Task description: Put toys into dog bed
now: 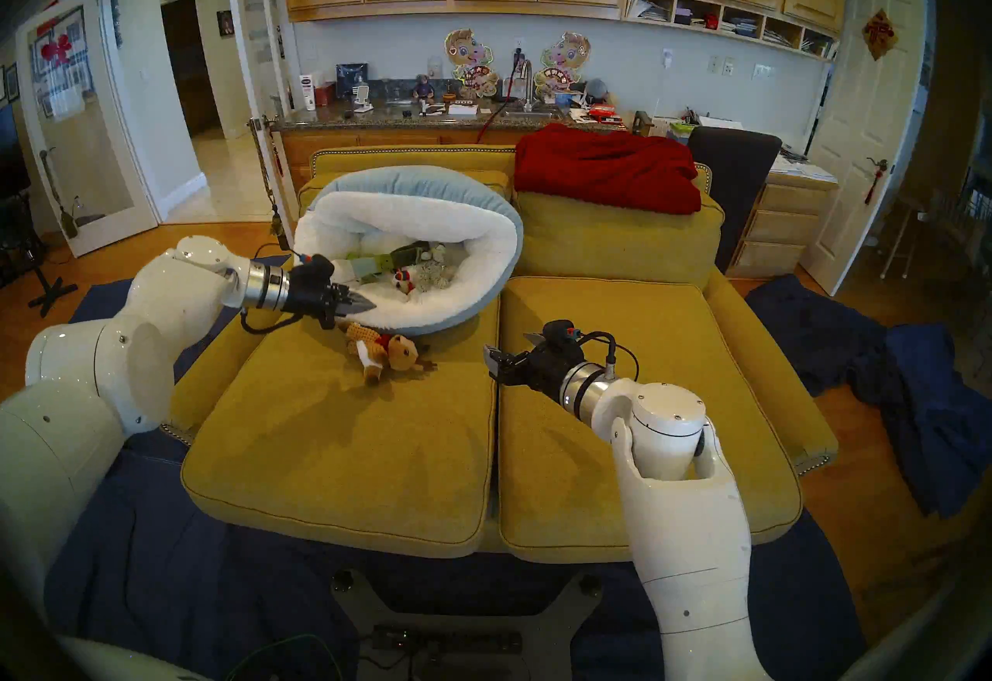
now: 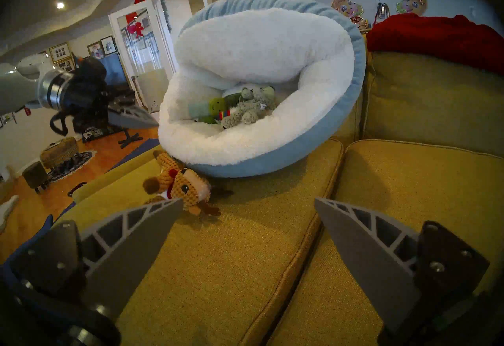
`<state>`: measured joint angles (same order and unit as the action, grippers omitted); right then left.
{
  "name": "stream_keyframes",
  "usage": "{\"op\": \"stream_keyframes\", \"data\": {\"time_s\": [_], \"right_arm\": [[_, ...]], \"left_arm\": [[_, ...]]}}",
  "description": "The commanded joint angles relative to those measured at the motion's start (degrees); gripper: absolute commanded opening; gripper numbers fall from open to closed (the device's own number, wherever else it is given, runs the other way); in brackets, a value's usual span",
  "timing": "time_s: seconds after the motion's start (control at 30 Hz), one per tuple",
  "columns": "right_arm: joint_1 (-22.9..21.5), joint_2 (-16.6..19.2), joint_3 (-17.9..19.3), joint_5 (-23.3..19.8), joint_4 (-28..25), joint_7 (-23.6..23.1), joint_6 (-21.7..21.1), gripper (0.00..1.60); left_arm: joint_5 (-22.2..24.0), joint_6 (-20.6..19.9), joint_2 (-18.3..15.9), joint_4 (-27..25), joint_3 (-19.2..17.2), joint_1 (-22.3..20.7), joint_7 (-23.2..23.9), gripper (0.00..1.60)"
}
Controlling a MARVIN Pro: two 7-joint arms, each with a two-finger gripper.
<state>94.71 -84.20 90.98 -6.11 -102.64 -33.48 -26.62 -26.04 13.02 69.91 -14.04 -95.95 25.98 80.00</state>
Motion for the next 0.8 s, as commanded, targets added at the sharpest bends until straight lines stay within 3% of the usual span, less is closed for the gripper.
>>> {"op": "stream_keyframes", "data": {"time_s": [0.0,0.47,0.53,0.57,0.6,0.63,0.77], "right_arm": [[-1.3,-0.1,-0.1,-0.1,-1.9,-0.1,0.2,1.60],[-1.2,-0.3,0.1,0.3,-2.2,-0.2,0.0,1.60],[-1.2,-0.3,0.1,0.3,-2.3,-0.2,0.0,1.60],[-1.2,-0.4,0.1,0.4,-2.3,-0.2,0.0,1.60],[-1.2,-0.4,0.1,0.4,-2.3,-0.3,0.0,1.60],[-1.2,-0.4,0.1,0.4,-2.3,-0.3,-0.1,1.60],[-1.2,-0.5,0.2,0.5,-2.3,-0.3,-0.1,1.60]], "left_arm": [[2.1,-2.8,-0.1,-2.1,-1.8,-4.6,3.9,0.00],[-2.2,-8.5,-0.4,-6.0,4.1,0.5,5.0,0.06],[-2.3,-8.8,-0.3,-6.5,4.6,1.2,5.0,0.31],[-2.6,-9.0,-0.2,-6.9,5.0,1.7,5.0,0.77],[-2.6,-9.0,-0.2,-7.3,5.1,2.2,5.0,1.53],[-3.0,-9.0,0.0,-7.8,5.2,2.8,5.0,1.60],[-3.4,-9.3,0.3,-9.4,5.2,4.7,5.0,1.60]]}}
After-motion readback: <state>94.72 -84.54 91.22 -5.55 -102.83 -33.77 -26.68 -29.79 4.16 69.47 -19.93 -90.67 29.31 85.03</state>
